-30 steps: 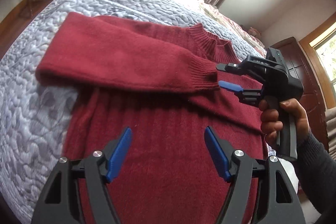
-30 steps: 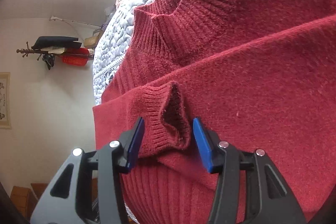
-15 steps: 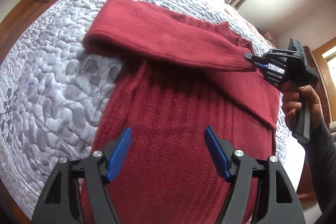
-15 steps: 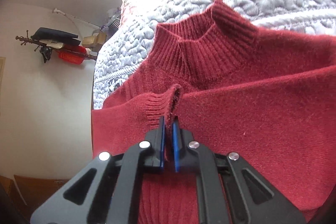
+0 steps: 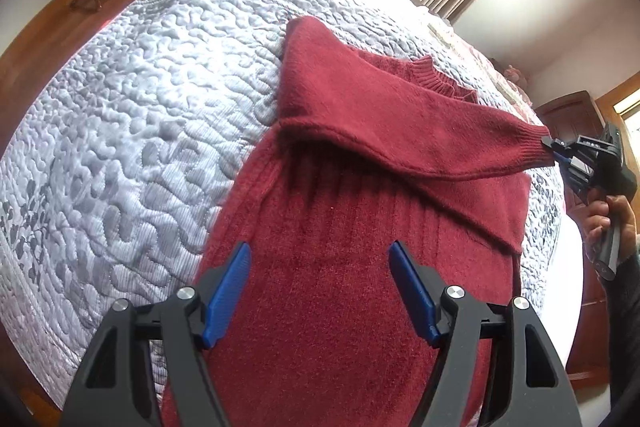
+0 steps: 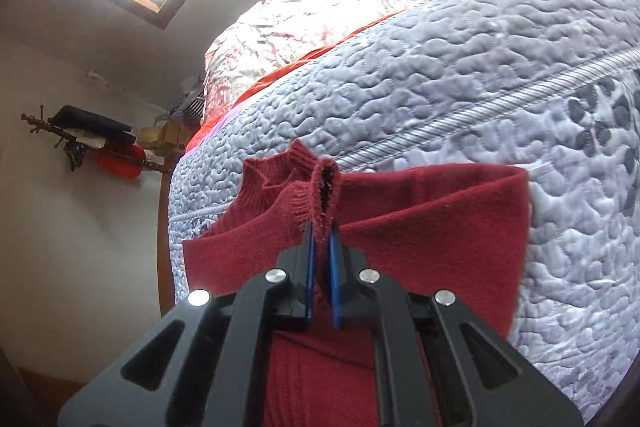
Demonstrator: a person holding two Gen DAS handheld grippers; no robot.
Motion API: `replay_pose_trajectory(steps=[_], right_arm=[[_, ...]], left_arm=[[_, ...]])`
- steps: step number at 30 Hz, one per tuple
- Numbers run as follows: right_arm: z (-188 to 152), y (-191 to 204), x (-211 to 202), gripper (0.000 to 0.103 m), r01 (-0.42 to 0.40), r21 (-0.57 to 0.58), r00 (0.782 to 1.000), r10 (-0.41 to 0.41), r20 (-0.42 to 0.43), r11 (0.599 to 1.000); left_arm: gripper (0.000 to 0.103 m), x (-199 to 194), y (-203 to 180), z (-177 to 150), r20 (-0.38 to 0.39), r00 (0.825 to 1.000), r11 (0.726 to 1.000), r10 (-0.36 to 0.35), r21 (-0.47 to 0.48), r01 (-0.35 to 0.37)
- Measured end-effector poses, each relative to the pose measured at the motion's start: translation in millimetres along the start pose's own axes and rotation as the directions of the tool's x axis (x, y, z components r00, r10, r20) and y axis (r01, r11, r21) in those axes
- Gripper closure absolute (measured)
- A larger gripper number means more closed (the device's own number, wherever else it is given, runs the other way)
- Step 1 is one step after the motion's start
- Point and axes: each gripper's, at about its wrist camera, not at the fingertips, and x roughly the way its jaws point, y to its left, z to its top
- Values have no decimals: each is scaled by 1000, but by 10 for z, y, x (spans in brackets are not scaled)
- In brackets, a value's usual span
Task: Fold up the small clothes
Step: 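Grasp the sweater side edge with the right tool and fold it inward, then grasp the sweater hem with both tools and lift it toward the collar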
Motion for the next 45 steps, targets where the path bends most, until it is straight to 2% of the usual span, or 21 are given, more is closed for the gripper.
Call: replay_pose_trajectory(steps=[6, 10, 16, 18, 20, 22, 23, 27, 29, 30, 35, 39, 42, 45], right_arm=[[-150, -396, -31, 98, 28, 60, 1000, -28, -1, 998], [-237, -579, 66, 98, 48, 83, 999, -46, -19, 995], [-321, -833, 163, 98, 69, 128, 997, -66, -32, 989], [-364, -878, 184, 97, 74, 133, 997, -69, -37, 988], [-379, -907, 197, 90, 69, 138, 997, -64, -39, 988], [-359, -929, 182, 69, 63, 149, 998, -60, -21, 987], [-335, -938, 170, 69, 60, 153, 998, -59, -10, 986], [-231, -944, 208, 69, 51, 146, 999, -49, -17, 988], [-209, -941, 259, 80, 55, 136, 998, -49, -43, 989], [-208, -921, 274, 97, 66, 116, 997, -61, -46, 991], [-286, -916, 154, 98, 110, 109, 994, -111, 9, 988], [-331, -1009, 193, 97, 116, 119, 993, -115, -14, 986], [-312, -1010, 152, 87, 94, 132, 996, -94, -8, 987], [-317, -1023, -33, 87, 88, 165, 995, -95, 36, 982]], left_arm=[[31, 59, -52, 148, 10, 1000, 1000, -16, 13, 16], [31, 152, -132, 372, 25, 998, 998, -52, 28, 52], [31, 483, -281, 786, 10, 992, 991, -125, 40, 124], [31, 624, -270, 897, -7, 992, 992, -122, 31, 123], [31, 752, -273, 966, -28, 994, 994, -103, 45, 104], [31, 826, -290, 989, -41, 994, 993, -98, 59, 101], [31, 847, -306, 998, -46, 994, 993, -99, 66, 102], [31, 912, -326, 1000, -63, 993, 991, -98, 83, 103], [30, 969, -309, 983, -82, 992, 992, -94, 78, 100], [30, 1000, -300, 975, -90, 992, 992, -89, 77, 96], [30, 1083, -273, 933, -111, 991, 993, -76, 78, 85], [30, 1095, -287, 917, -118, 991, 993, -68, 88, 78], [30, 1028, -312, 945, -97, 993, 992, -73, 94, 82], [30, 978, -349, 996, -75, 993, 991, -88, 95, 95]])
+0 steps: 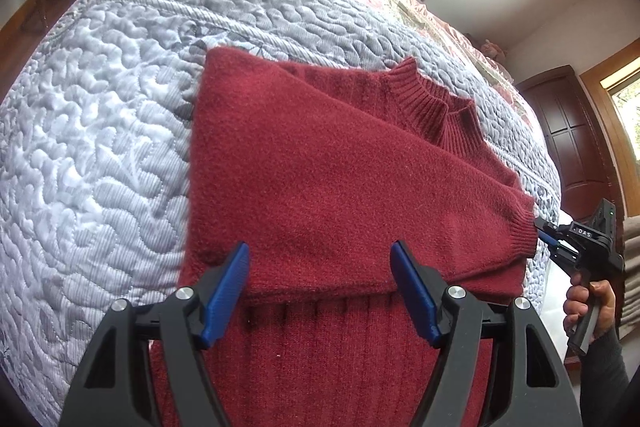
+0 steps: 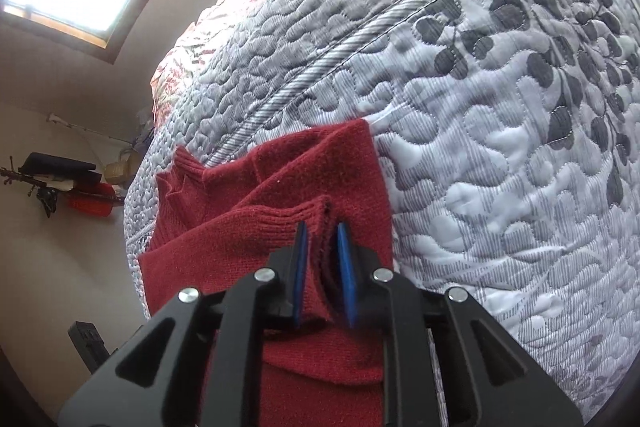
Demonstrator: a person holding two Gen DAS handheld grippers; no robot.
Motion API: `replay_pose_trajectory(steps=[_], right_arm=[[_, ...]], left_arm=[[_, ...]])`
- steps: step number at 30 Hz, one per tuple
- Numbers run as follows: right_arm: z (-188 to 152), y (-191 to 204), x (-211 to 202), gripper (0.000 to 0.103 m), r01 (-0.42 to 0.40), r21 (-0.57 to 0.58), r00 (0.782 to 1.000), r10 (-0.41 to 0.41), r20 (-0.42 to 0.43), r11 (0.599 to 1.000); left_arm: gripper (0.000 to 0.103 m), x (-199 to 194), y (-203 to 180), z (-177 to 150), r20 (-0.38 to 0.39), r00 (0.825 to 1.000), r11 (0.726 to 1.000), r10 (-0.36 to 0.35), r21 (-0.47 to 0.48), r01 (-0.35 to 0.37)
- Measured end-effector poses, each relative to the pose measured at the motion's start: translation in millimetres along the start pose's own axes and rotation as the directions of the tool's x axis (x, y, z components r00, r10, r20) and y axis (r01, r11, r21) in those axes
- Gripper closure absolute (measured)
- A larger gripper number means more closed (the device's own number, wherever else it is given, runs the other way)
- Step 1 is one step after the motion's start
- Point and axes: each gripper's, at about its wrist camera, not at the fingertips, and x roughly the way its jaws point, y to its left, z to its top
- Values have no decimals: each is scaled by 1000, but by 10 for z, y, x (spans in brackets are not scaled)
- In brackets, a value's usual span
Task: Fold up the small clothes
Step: 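Grasp the sweater hem with both tools and lift it toward the collar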
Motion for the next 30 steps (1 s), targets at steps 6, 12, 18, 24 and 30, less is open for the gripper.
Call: replay_pose_trajectory(steps=[6, 12, 18, 24, 30], right_arm=[[-214, 234, -42, 87, -29, -86, 999, 26, -26, 996], [-336, -114, 267, 101, 39, -30, 996, -42, -81, 999], [-436, -50, -163, 86, 18, -59, 999, -21, -41, 998], [-761, 13, -483, 71, 38, -122, 998, -44, -52, 992], [-1300, 119, -657, 33, 88, -228, 991, -109, -81, 970]], left_arm=[[29, 129, 102, 37, -33, 999, 1000, 8, -30, -9], [29, 256, 161, -7, -83, 995, 999, 52, -10, -53], [23, -171, 282, -92, -29, 997, 996, 69, -60, -71], [23, -507, 504, -423, -49, 994, 988, 101, -111, -106], [18, -746, 608, -862, -84, 990, 985, 110, -123, -120]])
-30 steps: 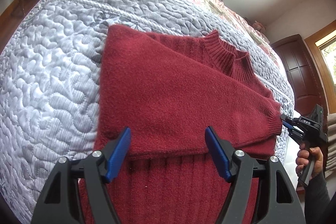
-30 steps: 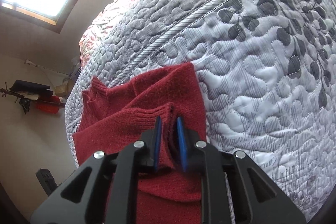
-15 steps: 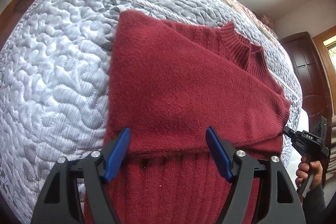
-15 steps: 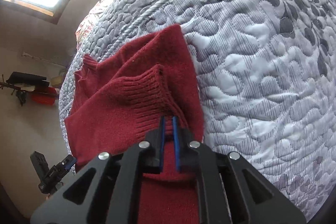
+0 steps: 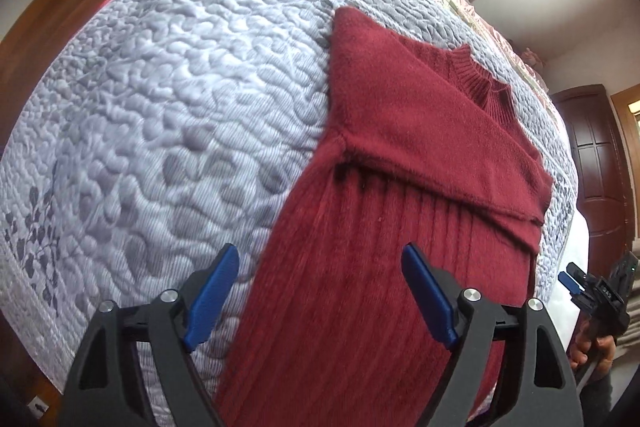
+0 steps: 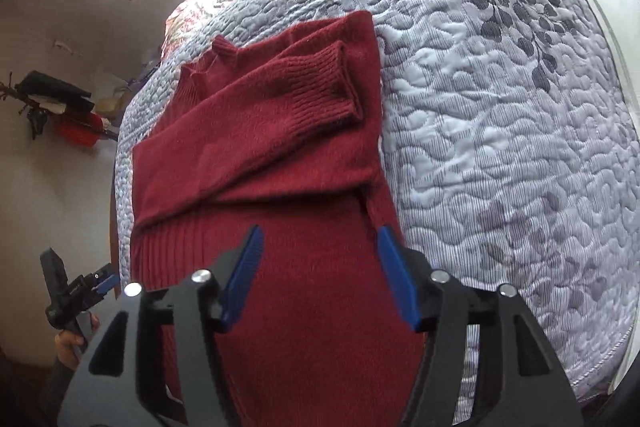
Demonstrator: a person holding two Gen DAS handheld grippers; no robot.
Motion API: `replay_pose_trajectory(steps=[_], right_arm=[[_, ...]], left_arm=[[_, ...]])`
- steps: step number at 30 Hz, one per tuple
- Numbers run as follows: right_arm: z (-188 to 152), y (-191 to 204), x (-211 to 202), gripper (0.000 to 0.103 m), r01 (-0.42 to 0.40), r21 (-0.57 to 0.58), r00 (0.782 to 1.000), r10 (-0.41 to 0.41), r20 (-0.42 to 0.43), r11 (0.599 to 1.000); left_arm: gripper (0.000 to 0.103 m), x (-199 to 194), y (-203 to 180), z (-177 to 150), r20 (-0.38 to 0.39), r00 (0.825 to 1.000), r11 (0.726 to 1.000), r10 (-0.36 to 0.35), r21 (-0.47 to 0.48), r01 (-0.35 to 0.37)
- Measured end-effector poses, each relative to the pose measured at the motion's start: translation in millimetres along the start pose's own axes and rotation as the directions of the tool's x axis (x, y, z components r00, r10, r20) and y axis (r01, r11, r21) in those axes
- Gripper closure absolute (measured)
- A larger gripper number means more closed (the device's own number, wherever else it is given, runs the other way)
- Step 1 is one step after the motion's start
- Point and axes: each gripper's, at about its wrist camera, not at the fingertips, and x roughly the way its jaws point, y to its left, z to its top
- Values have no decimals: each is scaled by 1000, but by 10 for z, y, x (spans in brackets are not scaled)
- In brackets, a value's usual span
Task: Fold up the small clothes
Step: 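Grasp the sweater hem with both tools and lift it toward the collar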
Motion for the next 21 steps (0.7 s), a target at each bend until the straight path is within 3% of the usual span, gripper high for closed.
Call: replay_pose_trajectory(steps=[3, 6, 10, 14, 21], right_arm=[[-349, -67, 16, 29, 29, 0, 998, -29, -50, 1000], [-790, -292, 10, 29, 45, 58, 993, -38, -114, 997], [-1419, -581, -45, 29, 33, 157, 980, -1, -200, 987], [-1950, -813, -11, 29, 16, 227, 960, 49, -277, 974], [-2417, -1114, 135, 29, -12, 345, 941, 128, -314, 938]], left_arm=[[18, 45, 79, -273, -49, 998, 999, 39, 29, -38], [18, 61, 263, -551, -101, 994, 999, 35, -2, -36], [18, 27, 491, -908, -149, 988, 999, 42, -23, -46], [18, 35, 717, -1276, -232, 973, 997, 0, -80, -19], [18, 117, 886, -1763, -337, 940, 993, -58, -112, 21]])
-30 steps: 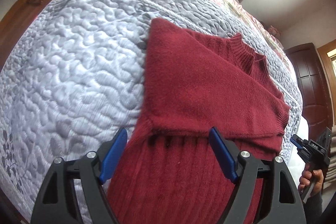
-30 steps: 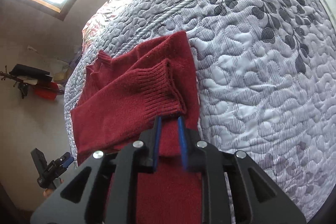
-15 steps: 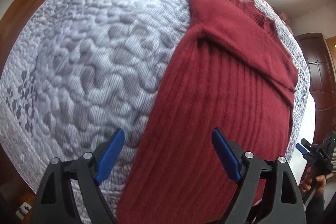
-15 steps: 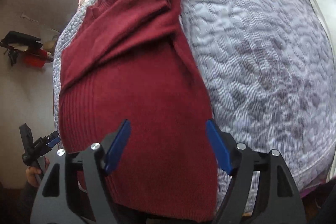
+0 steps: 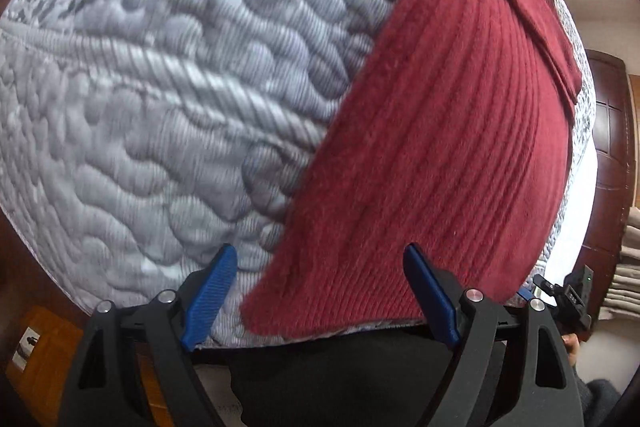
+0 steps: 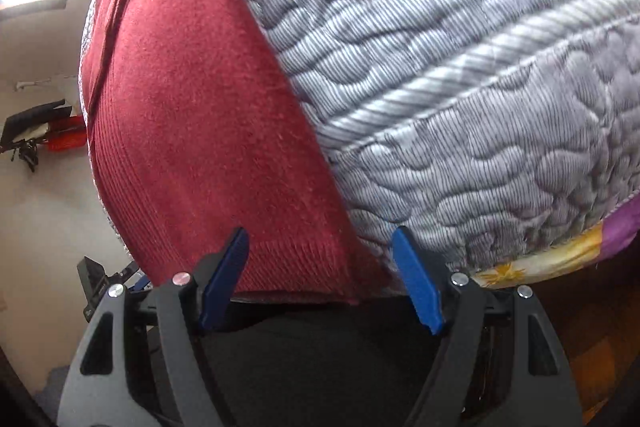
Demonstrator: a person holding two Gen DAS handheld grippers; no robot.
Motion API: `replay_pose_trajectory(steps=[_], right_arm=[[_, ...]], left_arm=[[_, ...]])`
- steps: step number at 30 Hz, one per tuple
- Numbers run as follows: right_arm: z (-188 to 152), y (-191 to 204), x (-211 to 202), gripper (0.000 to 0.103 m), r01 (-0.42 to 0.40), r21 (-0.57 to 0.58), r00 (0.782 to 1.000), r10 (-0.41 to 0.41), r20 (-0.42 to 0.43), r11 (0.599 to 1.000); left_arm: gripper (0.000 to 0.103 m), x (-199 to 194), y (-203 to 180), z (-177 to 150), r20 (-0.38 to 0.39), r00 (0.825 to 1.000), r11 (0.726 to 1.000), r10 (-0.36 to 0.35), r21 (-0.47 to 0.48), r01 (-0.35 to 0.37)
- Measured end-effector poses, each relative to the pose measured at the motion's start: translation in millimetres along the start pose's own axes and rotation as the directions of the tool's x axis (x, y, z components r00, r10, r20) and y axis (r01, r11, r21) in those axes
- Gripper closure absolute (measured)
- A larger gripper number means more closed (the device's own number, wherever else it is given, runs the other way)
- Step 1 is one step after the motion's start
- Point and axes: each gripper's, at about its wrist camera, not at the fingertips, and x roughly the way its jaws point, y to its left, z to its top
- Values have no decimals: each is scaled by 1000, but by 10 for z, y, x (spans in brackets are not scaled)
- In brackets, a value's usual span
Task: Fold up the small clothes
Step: 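Grasp the sweater hem with both tools and lift it toward the collar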
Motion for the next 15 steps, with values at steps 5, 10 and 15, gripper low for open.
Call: replay_pose_trajectory(steps=[5, 10, 15], right_arm=[[-139, -91, 163, 29, -21, 24, 1000, 21, -10, 999], [-273, -56, 302, 28, -24, 14, 999, 24, -21, 1000], [-304, 31, 405, 40, -47, 8, 999, 47, -23, 999]], left_arm=[[15, 47, 82, -74, -11, 999, 998, -47, -42, 47], [16, 21, 149, -57, -30, 995, 993, -91, -75, 89], [28, 25, 81, -85, -45, 996, 996, -81, -38, 79]])
